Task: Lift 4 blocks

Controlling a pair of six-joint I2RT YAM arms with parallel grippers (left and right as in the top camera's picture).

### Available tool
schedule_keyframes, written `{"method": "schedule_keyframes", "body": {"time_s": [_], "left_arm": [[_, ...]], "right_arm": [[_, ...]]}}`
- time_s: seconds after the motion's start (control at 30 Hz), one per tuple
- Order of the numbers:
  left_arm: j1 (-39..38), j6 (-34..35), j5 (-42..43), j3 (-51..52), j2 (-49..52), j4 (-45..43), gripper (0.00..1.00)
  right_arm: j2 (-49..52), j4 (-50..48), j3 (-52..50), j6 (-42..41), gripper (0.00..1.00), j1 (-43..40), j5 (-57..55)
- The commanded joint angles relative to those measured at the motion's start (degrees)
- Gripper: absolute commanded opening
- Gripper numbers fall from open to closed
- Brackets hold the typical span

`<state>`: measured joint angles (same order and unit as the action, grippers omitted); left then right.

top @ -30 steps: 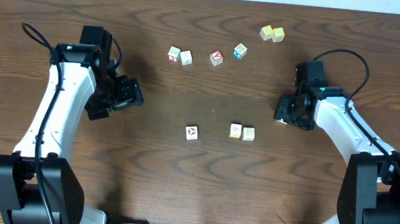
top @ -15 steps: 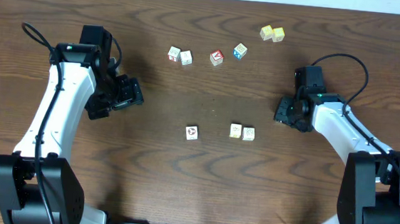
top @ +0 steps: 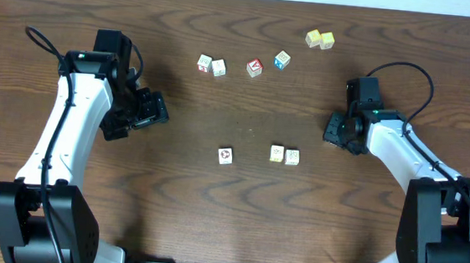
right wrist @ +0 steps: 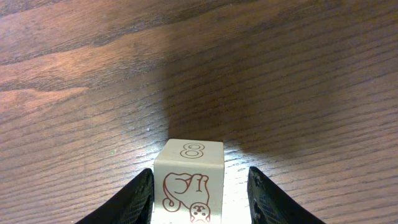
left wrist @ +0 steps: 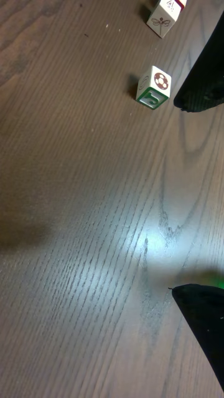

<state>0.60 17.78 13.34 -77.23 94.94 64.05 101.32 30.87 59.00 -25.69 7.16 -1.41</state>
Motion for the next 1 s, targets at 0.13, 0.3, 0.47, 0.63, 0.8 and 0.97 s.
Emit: {"method": "schedule_keyframes", "body": {"time_s": [0.13,0.3,0.47,0.63,0.8,0.97], "left_arm": [[0.1,-0.1,-0.5,0.5,-0.2,-0.1,0.89],[0.1,-0.1,-0.5,0.5,-0.2,-0.1,0.89],[0.1,-0.1,-0.5,0.5,-0.2,-0.1,0.89],[0.1,-0.1,-0.5,0.5,-0.2,-0.1,0.89],[0.1,-0.1,-0.5,0.5,-0.2,-0.1,0.89],[0.1,-0.1,-0.5,0.5,-0.2,-0.1,0.89]], "right_arm": [[0.1,-0.1,-0.3,-0.6,0.4,1.1,-1.6],[0.1,-0.3,-0.3,-0.6,0.35,1.1,-1.6],[0.1,-0.3,-0.3,-0.6,0.35,1.1,-1.7],[0.1,-0.3,-0.3,-0.4,0.38,1.1,-3.1],[0.1,-0.3,-0.3,-0.4,0.36,1.1,-3.1],[0.1,0.0,-0.3,-0.4,0.24,1.2,-3.0]]}}
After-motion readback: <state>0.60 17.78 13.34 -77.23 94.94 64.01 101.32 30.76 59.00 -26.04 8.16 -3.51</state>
